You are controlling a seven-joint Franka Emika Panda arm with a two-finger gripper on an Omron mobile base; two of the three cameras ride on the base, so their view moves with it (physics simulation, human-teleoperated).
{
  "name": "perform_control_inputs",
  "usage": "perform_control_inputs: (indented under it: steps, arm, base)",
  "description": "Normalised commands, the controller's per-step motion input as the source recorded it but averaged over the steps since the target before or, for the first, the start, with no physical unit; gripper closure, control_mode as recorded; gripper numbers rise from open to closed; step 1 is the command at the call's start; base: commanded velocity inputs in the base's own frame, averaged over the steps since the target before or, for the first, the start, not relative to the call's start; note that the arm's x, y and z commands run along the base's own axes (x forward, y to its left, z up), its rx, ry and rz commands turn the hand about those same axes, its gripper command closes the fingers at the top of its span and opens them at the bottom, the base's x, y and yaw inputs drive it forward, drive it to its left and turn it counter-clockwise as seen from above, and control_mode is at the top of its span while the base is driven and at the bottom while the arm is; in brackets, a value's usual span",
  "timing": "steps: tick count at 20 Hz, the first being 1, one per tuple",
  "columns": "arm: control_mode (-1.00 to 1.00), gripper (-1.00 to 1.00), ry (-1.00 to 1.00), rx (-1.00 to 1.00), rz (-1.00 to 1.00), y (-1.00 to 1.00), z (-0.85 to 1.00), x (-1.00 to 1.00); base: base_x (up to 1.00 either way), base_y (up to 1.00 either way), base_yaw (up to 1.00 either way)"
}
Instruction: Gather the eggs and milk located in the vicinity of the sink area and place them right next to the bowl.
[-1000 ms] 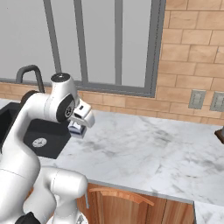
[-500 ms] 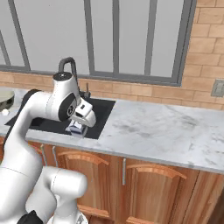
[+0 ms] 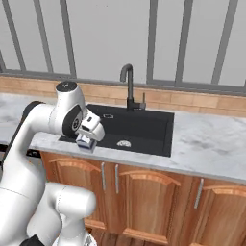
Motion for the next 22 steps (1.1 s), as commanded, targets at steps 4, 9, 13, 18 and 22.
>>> perform_control_inputs:
  steps: [4,9,13,18,22]
  arm:
    - [1.00,1.00,0.00,0.00,0.00,0.00,0.00,0.00]
    - [1.00,1.00,0.00,0.00,0.00,0.00,0.00,0.00]
    - [1.00,1.00,0.00,0.00,0.00,0.00,0.00,0.00]
    - [1.00,1.00,0.00,0.00,0.00,0.00,0.00,0.00]
    - [1.00,1.00,0.00,0.00,0.00,0.00,0.00,0.00]
  base:
    - [0.17,1.00,0.00]
    - [0.27,1.00,0.00]
    - [0.64,1.00,-0.08]
    - [0.62,0.99,-0.20]
    - [0.21,0.73,-0.28]
